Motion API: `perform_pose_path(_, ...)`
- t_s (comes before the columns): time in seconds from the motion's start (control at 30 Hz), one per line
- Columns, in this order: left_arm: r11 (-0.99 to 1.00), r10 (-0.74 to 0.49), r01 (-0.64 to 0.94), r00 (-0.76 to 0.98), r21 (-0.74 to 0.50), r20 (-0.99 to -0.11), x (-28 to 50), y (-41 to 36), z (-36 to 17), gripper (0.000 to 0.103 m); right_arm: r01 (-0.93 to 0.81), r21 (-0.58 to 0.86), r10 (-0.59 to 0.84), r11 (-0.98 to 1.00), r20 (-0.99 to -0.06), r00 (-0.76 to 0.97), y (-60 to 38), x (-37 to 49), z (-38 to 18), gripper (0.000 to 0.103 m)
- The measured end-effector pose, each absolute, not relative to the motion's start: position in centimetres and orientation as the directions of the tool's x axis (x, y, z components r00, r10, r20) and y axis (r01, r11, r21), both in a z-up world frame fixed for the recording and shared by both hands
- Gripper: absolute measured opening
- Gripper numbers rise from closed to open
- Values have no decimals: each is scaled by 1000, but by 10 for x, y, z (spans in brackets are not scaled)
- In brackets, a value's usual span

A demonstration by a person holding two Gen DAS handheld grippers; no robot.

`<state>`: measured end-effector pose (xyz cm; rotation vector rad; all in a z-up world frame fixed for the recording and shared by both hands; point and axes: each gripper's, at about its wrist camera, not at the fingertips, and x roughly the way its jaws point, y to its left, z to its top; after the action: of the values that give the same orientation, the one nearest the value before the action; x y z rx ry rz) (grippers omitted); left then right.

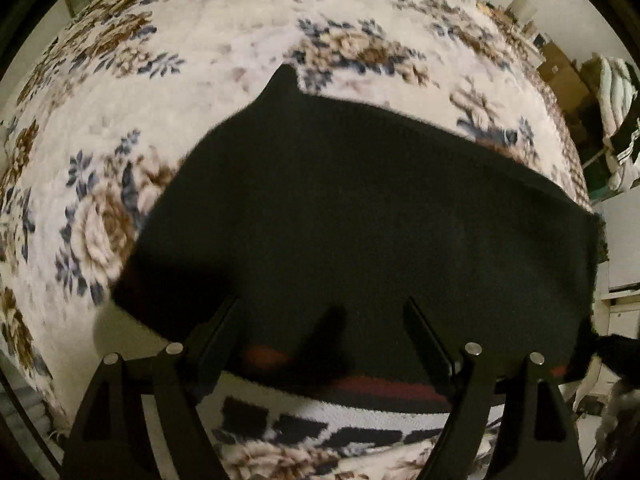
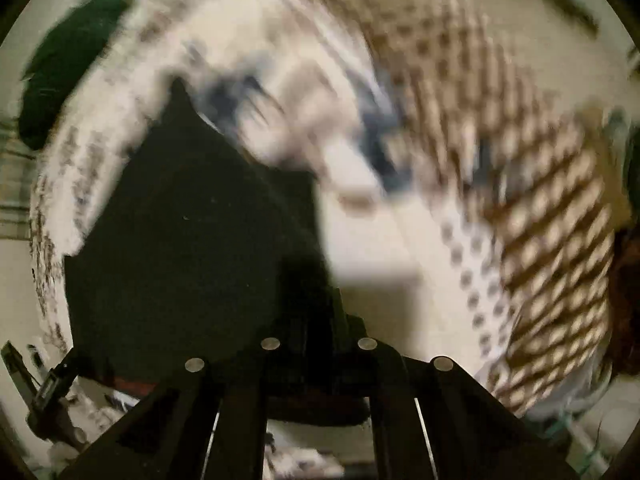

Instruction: Fold small clothes

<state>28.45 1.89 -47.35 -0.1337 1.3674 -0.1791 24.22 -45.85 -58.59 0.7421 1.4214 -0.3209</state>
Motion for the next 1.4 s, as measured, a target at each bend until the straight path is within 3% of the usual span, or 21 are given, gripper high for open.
perform_pose_path(0.07,979,-201,53,181,-195,-963,280,11,-475,81,645,350,319,679,-933,169,-468,238,-604,11)
perform_pose_path(0.13,981,-189,73,186,-178,-964,275,2,-473,81,643,396,343,656,-915,213,-477,243,-601,20)
perform_pose_path(0.2,982,-177,94,189,-162,-966,271,-9,-473,81,628,430,324,649,-902,284,-486,253,-596,65)
perform_pose_path(0.27,981,-180,106,182,-163,-967,268,-17,-476,81,625,451,324,637,-893,314,-494,267,-605,72)
perform_pose_path(0.4,979,-179,131,176,-157,-968,261,-34,-480,81,578,454,371,678,-890,265,-487,302,-641,69)
perform_pose_path(0.43,979,-178,132,175,-156,-968,259,-37,-481,81,538,472,379,698,-881,282,-480,309,-643,60)
perform_pose_path(0.47,978,-179,134,170,-157,-969,257,-40,-482,81,514,479,388,711,-878,282,-478,314,-645,34)
perform_pose_path(0.53,977,-185,136,164,-164,-969,254,-44,-484,81,477,518,427,710,-855,293,-471,320,-640,30)
perform_pose_path(0.6,976,-191,140,160,-170,-968,251,-47,-486,81,444,741,653,504,-663,365,-473,314,-639,29)
perform_pose_path(0.67,974,-199,143,158,-177,-967,249,-48,-487,81,436,868,811,240,-426,402,-483,309,-652,29)
perform_pose_path(0.7,974,-199,144,157,-177,-967,248,-48,-488,81,457,865,816,206,-410,408,-489,306,-659,29)
perform_pose_path(0.8,973,-199,150,160,-176,-967,247,-49,-491,81,613,738,719,282,-586,375,-525,298,-689,31)
perform_pose_path(0.87,974,-184,165,160,-157,-970,247,-52,-496,81,623,706,690,337,-636,346,-531,300,-694,34)
perform_pose_path(0.93,973,-174,177,153,-146,-973,248,-54,-504,81,582,663,619,471,-718,318,-521,306,-671,46)
perform_pose_path(0.97,973,-168,180,146,-141,-975,249,-55,-510,81,570,642,587,513,-747,312,-518,305,-662,56)
perform_pose_path(1.0,973,-163,184,140,-136,-977,249,-55,-515,81,563,597,529,571,-793,303,-513,303,-649,74)
perform_pose_path(1.07,973,-154,193,136,-127,-979,251,-57,-523,83,563,520,416,642,-853,314,-508,286,-623,92)
perform_pose_path(1.17,971,-166,196,131,-139,-977,252,-60,-531,94,605,484,325,633,-875,359,-507,240,-590,93)
perform_pose_path(1.27,973,-176,173,114,-155,-978,255,-62,-539,103,677,526,326,515,-851,412,-503,182,-586,102)
perform_pose_path(1.4,980,-151,140,86,-138,-985,263,-65,-549,103,722,621,388,305,-773,501,-465,118,-620,102)
